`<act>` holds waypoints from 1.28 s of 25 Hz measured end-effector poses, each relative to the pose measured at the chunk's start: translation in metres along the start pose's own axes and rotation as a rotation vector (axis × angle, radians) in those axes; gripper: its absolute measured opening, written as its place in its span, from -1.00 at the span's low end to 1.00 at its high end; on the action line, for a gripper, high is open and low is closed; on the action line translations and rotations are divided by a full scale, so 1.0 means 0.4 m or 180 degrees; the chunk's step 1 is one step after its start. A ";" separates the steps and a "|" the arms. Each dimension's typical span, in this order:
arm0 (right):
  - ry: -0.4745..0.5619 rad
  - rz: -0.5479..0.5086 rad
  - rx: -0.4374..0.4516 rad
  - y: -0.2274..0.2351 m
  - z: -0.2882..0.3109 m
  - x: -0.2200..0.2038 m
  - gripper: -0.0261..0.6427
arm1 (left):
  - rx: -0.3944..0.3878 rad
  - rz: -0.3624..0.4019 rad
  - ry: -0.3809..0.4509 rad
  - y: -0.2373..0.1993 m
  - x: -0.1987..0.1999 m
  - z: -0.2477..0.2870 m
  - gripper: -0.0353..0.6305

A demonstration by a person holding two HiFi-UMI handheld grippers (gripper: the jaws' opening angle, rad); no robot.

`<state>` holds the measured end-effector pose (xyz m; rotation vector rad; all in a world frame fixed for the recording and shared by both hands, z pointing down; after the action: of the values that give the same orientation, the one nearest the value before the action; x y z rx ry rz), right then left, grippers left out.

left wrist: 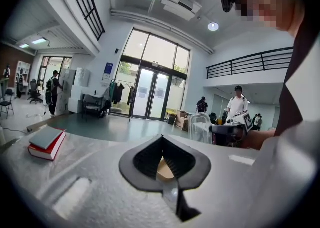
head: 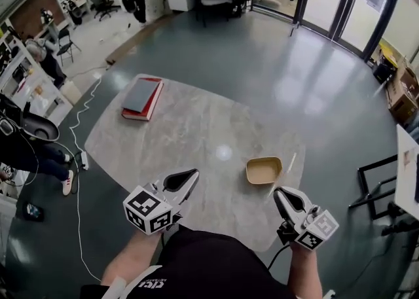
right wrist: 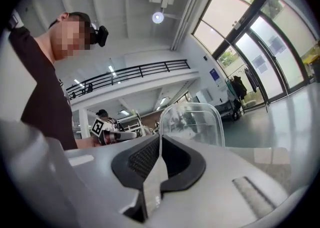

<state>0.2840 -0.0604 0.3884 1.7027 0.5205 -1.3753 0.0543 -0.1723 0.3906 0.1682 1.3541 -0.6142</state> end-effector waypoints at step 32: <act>0.0675 -0.0373 -0.0352 -0.123 0.095 0.177 -0.88 | -0.0122 0.0567 0.0521 -0.094 0.198 -0.134 -0.90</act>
<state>0.2462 -0.0785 0.3039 1.7597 0.8125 -1.2289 -0.0040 -0.2040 0.3120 0.3100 1.4891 -0.4315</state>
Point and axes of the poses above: the fingertips, and each gripper's own axes: z forward along the fingers, y to its right, x out of its top, the point moved 3 cm from there along -z, backward along the fingers, and after that the axes turned 3 degrees about x, right-handed, at the moved point
